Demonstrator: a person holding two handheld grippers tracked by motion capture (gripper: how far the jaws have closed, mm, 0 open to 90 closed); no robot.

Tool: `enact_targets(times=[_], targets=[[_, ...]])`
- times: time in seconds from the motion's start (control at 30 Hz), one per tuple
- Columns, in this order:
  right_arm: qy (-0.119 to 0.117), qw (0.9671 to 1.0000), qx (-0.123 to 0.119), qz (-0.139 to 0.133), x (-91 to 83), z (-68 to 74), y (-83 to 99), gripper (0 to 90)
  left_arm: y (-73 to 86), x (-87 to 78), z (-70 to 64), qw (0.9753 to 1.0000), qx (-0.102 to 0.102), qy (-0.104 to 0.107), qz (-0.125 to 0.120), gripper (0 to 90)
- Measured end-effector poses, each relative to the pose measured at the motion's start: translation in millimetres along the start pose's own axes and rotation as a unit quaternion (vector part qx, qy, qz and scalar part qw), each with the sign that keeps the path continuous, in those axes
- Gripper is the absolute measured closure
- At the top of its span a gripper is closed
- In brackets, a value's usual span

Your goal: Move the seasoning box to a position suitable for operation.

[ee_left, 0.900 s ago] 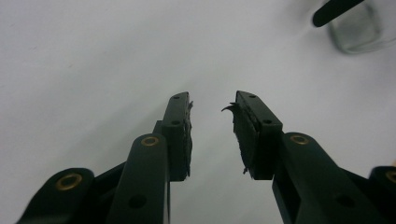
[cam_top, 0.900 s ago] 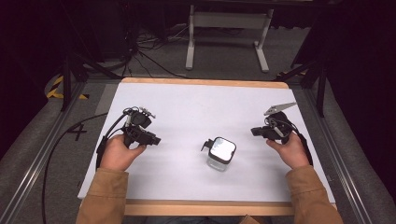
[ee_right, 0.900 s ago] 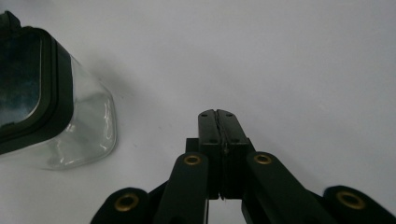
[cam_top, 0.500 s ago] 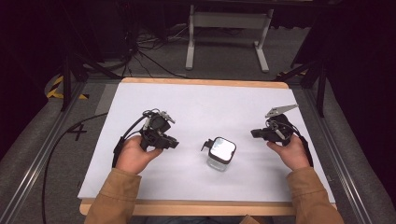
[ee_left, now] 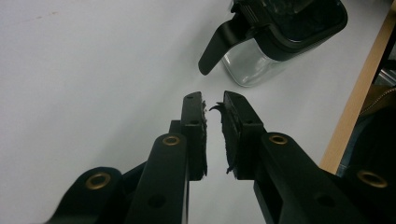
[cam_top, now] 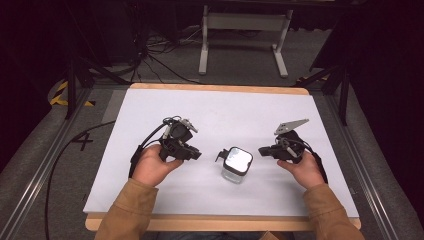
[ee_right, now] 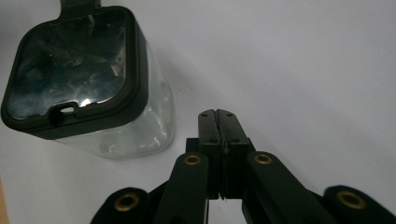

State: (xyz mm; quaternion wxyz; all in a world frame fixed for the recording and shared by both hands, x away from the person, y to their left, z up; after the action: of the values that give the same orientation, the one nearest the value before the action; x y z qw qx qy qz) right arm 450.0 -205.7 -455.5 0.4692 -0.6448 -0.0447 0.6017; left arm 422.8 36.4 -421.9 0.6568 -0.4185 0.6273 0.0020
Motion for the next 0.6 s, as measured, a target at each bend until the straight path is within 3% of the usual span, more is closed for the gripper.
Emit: enact_targets(times=[0.2, 0.23, 0.33, 0.6], targets=[[-0.021, 0.9997, -0.011, 0.007, 15.7, 10.6, -2.4, 89.6, 3.9, -2.5, 3.7, 1.0, -0.008, 0.001, 0.0, 73.1], [-0.027, 0.9995, -0.011, 0.006, 18.8, 12.3, -2.5, 89.6, 2.6, -2.9, 4.3, 0.9999, -0.013, 0.003, -0.009, 73.1], [-0.032, 0.9991, -0.02, 0.019, 27.9, 16.2, -0.1, 89.6, 1.7, -5.1, 6.4, 0.9995, -0.026, 0.005, -0.014, 64.4], [-0.041, 0.9988, -0.014, 0.024, 30.9, 18.5, 2.2, 89.7, 1.7, -4.7, 7.7, 0.9996, -0.024, 0.002, -0.013, 62.6]])
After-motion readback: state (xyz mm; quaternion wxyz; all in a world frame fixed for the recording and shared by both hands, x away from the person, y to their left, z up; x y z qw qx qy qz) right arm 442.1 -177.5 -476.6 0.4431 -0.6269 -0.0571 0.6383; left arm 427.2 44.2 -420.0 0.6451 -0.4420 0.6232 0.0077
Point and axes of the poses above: each handheld gripper's, and its own axes: x roughly forward along the jaws, y roughly out of its underside, z roughly to its left, the point moved 10 cm from there along x, roughly forward along the jaws, and after that the axes turned 4 degrees about -y, right-handed, at the moved point
